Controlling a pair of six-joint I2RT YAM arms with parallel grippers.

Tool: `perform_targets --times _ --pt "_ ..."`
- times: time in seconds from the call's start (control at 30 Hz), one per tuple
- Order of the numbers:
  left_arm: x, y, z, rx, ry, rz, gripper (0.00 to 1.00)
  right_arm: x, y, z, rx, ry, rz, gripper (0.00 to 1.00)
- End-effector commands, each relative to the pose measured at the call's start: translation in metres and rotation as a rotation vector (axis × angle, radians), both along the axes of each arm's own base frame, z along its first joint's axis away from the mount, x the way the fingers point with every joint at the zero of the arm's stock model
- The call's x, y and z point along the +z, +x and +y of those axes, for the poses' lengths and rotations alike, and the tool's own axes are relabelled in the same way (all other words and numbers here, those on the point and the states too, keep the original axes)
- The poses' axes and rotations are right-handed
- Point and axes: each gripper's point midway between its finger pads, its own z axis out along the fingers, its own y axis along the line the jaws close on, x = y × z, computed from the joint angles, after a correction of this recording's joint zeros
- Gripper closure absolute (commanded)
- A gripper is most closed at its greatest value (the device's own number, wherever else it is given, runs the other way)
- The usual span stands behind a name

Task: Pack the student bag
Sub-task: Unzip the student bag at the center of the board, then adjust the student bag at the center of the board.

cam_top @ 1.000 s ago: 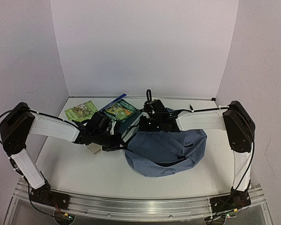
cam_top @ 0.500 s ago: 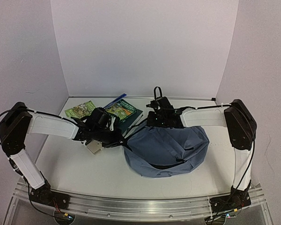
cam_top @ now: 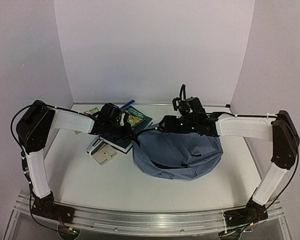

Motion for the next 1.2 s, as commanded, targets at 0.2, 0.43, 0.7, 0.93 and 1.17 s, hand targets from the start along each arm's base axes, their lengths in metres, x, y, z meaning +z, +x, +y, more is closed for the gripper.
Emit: perform_targets --times 0.2,0.43,0.7,0.93,1.17 --pt "0.058 0.017 0.008 0.035 0.028 -0.121 0.38 0.014 -0.09 0.014 0.137 0.09 0.044 0.22" --pt "0.048 -0.028 0.007 0.062 0.03 0.017 0.2 -0.007 -0.116 0.024 0.153 0.062 0.083 0.22" --pt "0.029 -0.062 -0.006 0.066 0.073 0.13 0.15 -0.023 -0.131 0.033 0.18 0.032 0.106 0.22" --pt "0.019 -0.072 -0.003 0.084 0.124 0.186 0.27 -0.025 -0.133 0.03 0.157 0.018 0.092 0.22" --pt "0.019 -0.081 0.006 0.103 0.131 0.198 0.45 -0.03 -0.135 0.032 0.153 -0.003 0.085 0.22"
